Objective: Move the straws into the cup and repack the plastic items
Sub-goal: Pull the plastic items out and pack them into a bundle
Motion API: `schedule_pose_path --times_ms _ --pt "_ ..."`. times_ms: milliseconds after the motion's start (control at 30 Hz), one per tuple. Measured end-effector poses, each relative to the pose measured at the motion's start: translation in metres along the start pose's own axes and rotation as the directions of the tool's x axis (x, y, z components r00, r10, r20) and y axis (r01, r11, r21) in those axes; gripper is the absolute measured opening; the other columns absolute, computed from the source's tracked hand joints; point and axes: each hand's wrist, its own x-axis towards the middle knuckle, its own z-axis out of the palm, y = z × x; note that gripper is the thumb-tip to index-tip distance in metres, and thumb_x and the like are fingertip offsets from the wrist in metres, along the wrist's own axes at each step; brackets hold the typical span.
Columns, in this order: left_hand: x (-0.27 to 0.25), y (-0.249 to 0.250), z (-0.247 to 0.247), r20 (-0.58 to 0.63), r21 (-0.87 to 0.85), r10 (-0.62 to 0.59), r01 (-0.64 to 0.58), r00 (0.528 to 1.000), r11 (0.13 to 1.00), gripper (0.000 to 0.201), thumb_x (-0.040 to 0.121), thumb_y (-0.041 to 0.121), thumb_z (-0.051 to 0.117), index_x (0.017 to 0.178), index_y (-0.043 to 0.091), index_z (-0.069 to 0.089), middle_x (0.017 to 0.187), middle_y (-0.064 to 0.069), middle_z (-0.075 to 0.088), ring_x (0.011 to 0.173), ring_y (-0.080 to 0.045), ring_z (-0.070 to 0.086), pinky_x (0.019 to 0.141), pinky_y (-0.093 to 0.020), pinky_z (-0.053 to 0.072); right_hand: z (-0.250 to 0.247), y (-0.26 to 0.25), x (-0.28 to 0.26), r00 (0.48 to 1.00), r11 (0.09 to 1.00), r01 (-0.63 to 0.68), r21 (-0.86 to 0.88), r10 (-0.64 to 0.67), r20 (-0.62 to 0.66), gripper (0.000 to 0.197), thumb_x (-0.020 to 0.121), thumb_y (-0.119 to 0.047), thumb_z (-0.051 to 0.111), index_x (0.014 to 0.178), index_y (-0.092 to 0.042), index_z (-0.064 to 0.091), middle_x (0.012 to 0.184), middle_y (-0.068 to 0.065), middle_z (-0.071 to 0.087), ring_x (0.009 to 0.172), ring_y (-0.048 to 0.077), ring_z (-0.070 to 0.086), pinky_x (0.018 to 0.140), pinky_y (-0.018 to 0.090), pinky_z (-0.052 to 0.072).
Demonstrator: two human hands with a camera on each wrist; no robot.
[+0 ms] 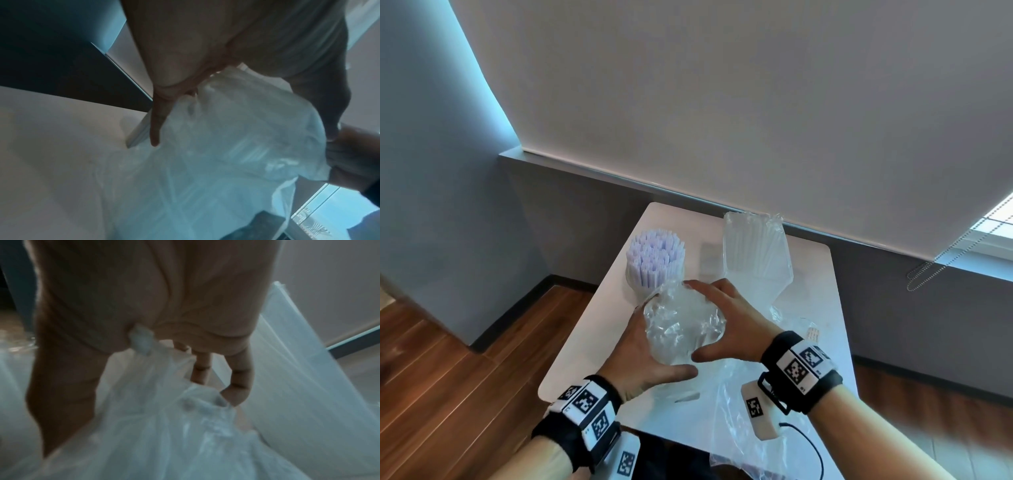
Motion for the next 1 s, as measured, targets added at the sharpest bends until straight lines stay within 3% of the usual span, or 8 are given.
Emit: schedule_pose_path --times_ms 67,267,367,433,500,700,867,1000 --pt "0.004 0.005 0.001 -0.016 -0.044 0.018 -0.019 1.000 0.999 0.116 0.044 0.059 0.089 0.143 0.036 0.032 0.135 0.023 0.047 0.124 0.009 0.044 0.095 -0.003 0.032 0.000 -0.003 0.003 1.000 1.000 0.001 0.000 -0.001 -0.025 0.105 0.057 -0.035 0.092 0.141 -0.050 0.031 0.124 -0.006 0.037 0.112 0.009 0.046 0.087 0.008 0.040" --pt "0.007 -0.011 -0.002 -0.019 -0.108 -0.110 0.107 0.994 0.988 0.117 0.039 0.063 0.090 0.140 0.037 0.036 0.135 0.017 0.051 0.126 -0.003 0.048 0.108 -0.030 0.040 -0.006 0.004 0.003 0.991 0.997 -0.077 0.023 0.074 0.111 0.089 0.070 -0.022 0.081 0.141 -0.047 0.033 0.127 -0.008 0.031 0.109 0.006 0.046 0.079 0.006 0.042" --pt "0.007 -0.013 0.002 -0.016 -0.095 -0.120 0.118 0.993 0.988 0.110 0.044 0.058 0.090 0.138 0.037 0.038 0.134 0.016 0.052 0.124 -0.003 0.049 0.102 -0.025 0.041 -0.009 0.003 0.005 0.994 0.995 -0.083 0.057 0.078 0.082 0.077 0.073 -0.012 0.074 0.139 -0.039 0.044 0.125 -0.008 0.030 0.089 0.000 0.052 0.067 0.007 0.045" --pt "0.006 -0.012 0.004 -0.024 -0.101 -0.133 0.130 0.991 0.986 0.108 0.043 0.057 0.089 0.137 0.035 0.039 0.133 0.015 0.052 0.122 -0.003 0.050 0.099 -0.023 0.041 -0.008 0.004 0.007 0.999 0.999 -0.045 0.005 0.045 0.020 0.067 0.072 -0.017 0.076 0.132 -0.038 0.052 0.123 -0.011 0.031 0.097 -0.004 0.049 0.081 0.007 0.041" --pt "0.005 -0.013 0.006 -0.023 -0.086 -0.142 0.140 0.990 0.986 0.111 0.041 0.059 0.088 0.138 0.035 0.038 0.135 0.013 0.050 0.125 -0.008 0.049 0.104 -0.028 0.041 -0.005 0.005 0.008 0.999 0.999 -0.013 -0.041 0.011 -0.052 0.057 0.070 -0.026 0.078 0.123 -0.036 0.060 0.120 -0.013 0.034 0.111 0.008 0.045 0.095 0.020 0.041" --pt "0.004 -0.015 0.010 -0.004 -0.065 -0.165 0.164 0.986 0.984 0.113 0.044 0.057 0.088 0.141 0.034 0.033 0.138 0.015 0.045 0.125 -0.007 0.045 0.102 -0.022 0.036 -0.001 0.000 0.010 0.994 0.995 0.031 -0.097 -0.041 -0.104 0.055 0.067 -0.038 0.080 0.116 -0.041 0.055 0.114 -0.029 0.049 0.108 0.007 0.046 0.099 0.041 0.042" --pt "0.006 -0.018 0.011 0.010 -0.046 -0.176 0.176 0.984 0.983 0.118 0.044 0.060 0.087 0.143 0.035 0.028 0.138 0.017 0.041 0.122 -0.002 0.042 0.099 -0.019 0.032 -0.002 -0.003 0.010 0.989 0.996 0.060 -0.068 -0.068 -0.132 0.070 0.067 -0.038 0.081 0.125 -0.048 0.043 0.105 -0.023 0.058 0.102 0.007 0.051 0.098 0.042 0.041" --pt "0.009 -0.021 0.012 0.007 -0.039 -0.175 0.176 0.984 0.984 0.120 0.042 0.063 0.086 0.144 0.036 0.028 0.139 0.018 0.041 0.124 -0.002 0.043 0.101 -0.020 0.032 -0.001 -0.001 0.011 0.979 0.993 0.106 -0.054 -0.114 -0.168 0.057 0.066 -0.035 0.083 0.116 -0.043 0.057 0.106 -0.019 0.061 0.102 0.003 0.052 0.095 0.034 0.044"
